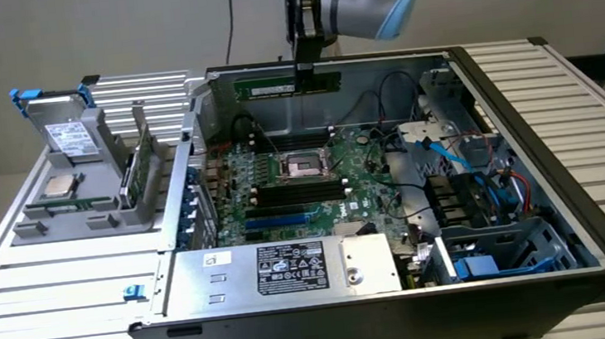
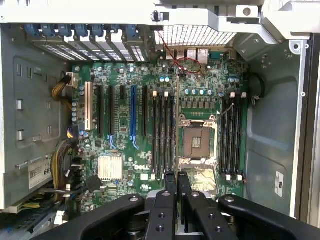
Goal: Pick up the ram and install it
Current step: 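Insert the ram into the slot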
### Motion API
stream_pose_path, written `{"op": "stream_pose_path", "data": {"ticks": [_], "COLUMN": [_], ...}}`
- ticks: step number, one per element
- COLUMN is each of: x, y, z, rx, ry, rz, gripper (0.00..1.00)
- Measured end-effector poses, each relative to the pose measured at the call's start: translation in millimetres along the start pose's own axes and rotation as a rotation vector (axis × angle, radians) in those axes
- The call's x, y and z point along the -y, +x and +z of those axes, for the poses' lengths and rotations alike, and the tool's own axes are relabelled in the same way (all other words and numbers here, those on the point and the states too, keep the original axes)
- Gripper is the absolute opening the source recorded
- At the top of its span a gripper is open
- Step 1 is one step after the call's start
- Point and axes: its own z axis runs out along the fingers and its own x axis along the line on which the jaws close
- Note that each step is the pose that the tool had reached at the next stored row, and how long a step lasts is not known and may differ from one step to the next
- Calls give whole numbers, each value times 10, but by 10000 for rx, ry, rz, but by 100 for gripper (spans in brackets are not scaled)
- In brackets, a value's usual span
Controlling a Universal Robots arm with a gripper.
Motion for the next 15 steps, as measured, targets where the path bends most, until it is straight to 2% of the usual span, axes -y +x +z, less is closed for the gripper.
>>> {"op": "stream_pose_path", "data": {"ticks": [8, 9, 11, 13, 14, 15], "x": [0, 0, 1, 1, 2, 3], "y": [0, 0, 1, 1, 1, 1], "z": [8, 14, 25, 34, 43, 59], "rx": [1, -14, -150, -322, -361, -365], "ry": [0, -2, -2, -5, -4, 2], "rz": [-1, 0, -1, -1, -3, -10], "gripper": [13, 13, 13, 13, 13, 13]}}
